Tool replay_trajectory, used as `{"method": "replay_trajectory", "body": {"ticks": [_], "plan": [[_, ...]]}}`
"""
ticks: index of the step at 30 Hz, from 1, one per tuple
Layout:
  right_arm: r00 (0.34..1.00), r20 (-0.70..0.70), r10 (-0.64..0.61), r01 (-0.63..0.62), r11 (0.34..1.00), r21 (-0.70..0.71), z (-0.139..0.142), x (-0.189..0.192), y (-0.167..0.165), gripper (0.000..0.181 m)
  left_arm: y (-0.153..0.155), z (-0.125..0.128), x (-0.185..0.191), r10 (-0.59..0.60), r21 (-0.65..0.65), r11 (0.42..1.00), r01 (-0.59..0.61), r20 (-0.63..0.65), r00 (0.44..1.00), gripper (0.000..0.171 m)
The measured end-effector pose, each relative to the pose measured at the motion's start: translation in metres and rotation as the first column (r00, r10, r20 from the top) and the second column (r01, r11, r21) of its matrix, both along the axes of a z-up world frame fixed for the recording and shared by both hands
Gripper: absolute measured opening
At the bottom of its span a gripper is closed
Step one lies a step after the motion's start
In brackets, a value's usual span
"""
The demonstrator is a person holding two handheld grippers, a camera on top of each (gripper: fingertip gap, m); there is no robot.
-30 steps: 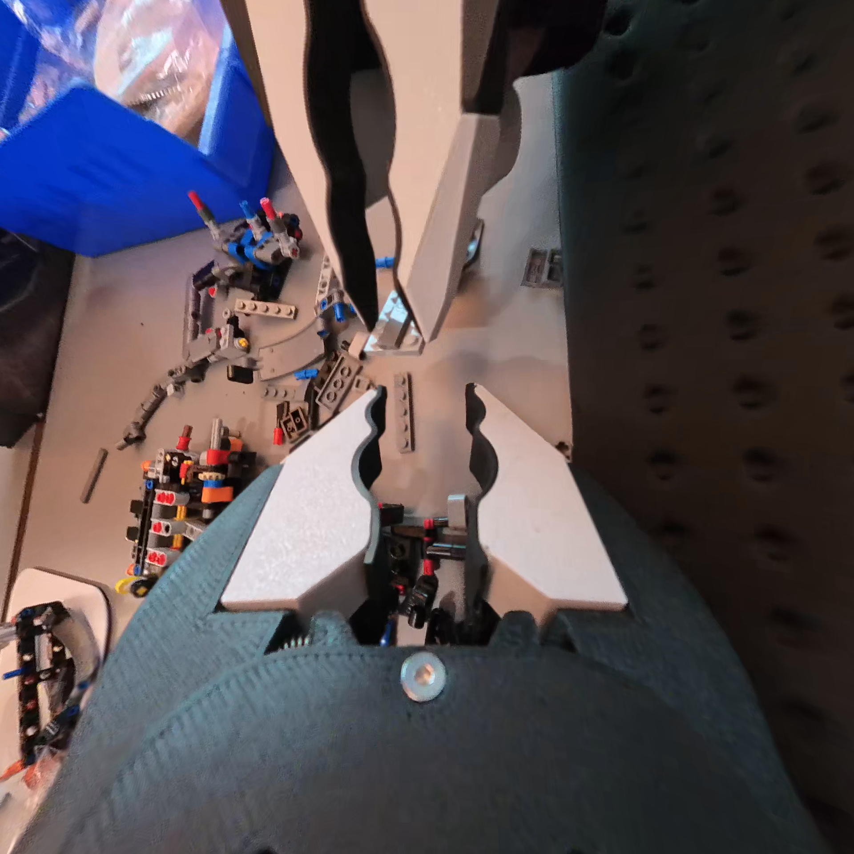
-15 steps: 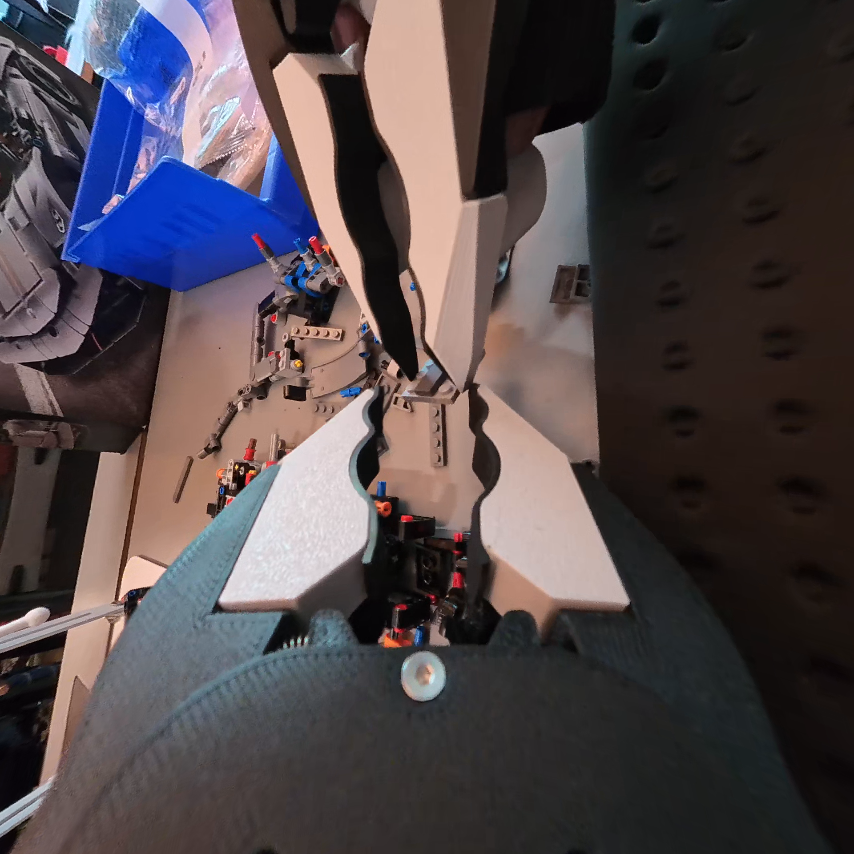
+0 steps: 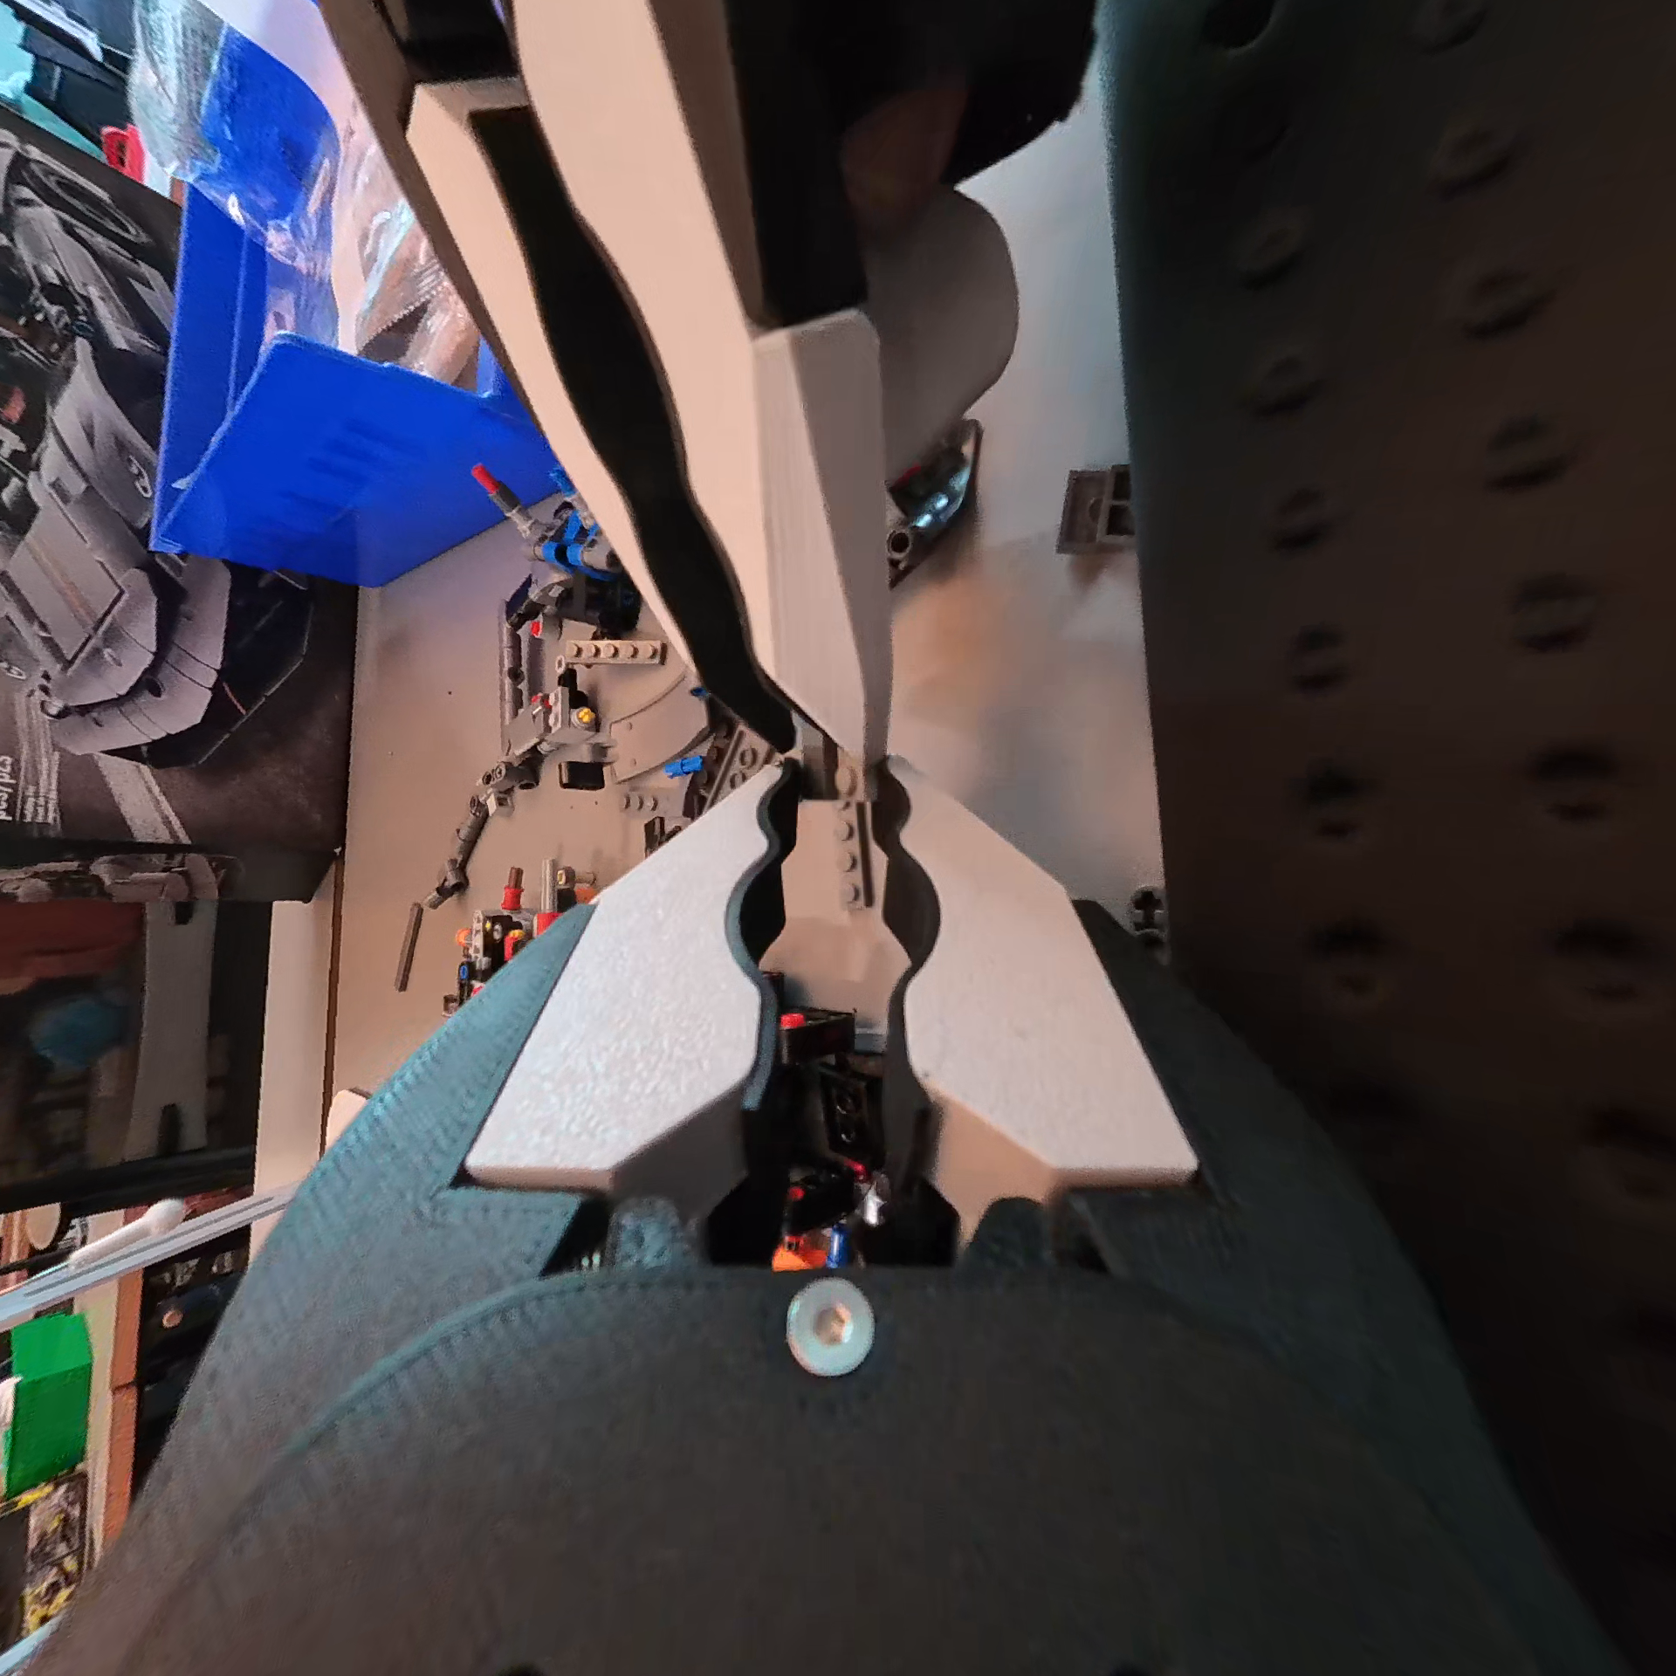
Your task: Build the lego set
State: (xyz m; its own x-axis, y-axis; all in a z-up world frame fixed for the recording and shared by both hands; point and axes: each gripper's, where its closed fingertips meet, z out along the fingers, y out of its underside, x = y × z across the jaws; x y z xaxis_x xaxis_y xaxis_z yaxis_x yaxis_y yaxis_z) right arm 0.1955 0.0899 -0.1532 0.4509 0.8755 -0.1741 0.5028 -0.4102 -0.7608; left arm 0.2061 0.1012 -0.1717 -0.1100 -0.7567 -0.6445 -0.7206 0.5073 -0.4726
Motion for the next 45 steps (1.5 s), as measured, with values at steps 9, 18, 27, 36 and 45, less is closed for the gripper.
{"method": "replay_trajectory", "body": {"ticks": [9,18,27,36,45], "plan": [[0.999,-0.031,0.023,-0.021,0.998,0.060,0.010,-0.003,-0.001,0.019,0.001,0.002,-0.002,0.021,-0.105,0.994,-0.016,0.041,0.999,0.004],[0.995,0.089,0.032,-0.046,0.987,0.153,0.001,0.001,0.000,0.023,-0.001,0.008,-0.002,0.035,-0.225,0.974,-0.011,0.102,0.994,0.004],[0.990,0.137,0.035,-0.063,0.977,0.203,0.000,-0.002,0.002,0.015,-0.002,0.007,-0.002,0.033,-0.269,0.963,-0.004,0.106,0.994,0.004],[0.982,0.188,0.012,-0.063,0.961,0.270,0.004,-0.001,0.006,0.010,-0.001,0.011,-0.003,0.049,-0.327,0.945,-0.003,0.135,0.990,0.004],[0.982,0.186,-0.011,-0.051,0.945,0.322,0.010,-0.002,0.010,0.007,0.000,0.014,-0.004,0.071,-0.394,0.919,0.000,0.164,0.984,0.004]]}}
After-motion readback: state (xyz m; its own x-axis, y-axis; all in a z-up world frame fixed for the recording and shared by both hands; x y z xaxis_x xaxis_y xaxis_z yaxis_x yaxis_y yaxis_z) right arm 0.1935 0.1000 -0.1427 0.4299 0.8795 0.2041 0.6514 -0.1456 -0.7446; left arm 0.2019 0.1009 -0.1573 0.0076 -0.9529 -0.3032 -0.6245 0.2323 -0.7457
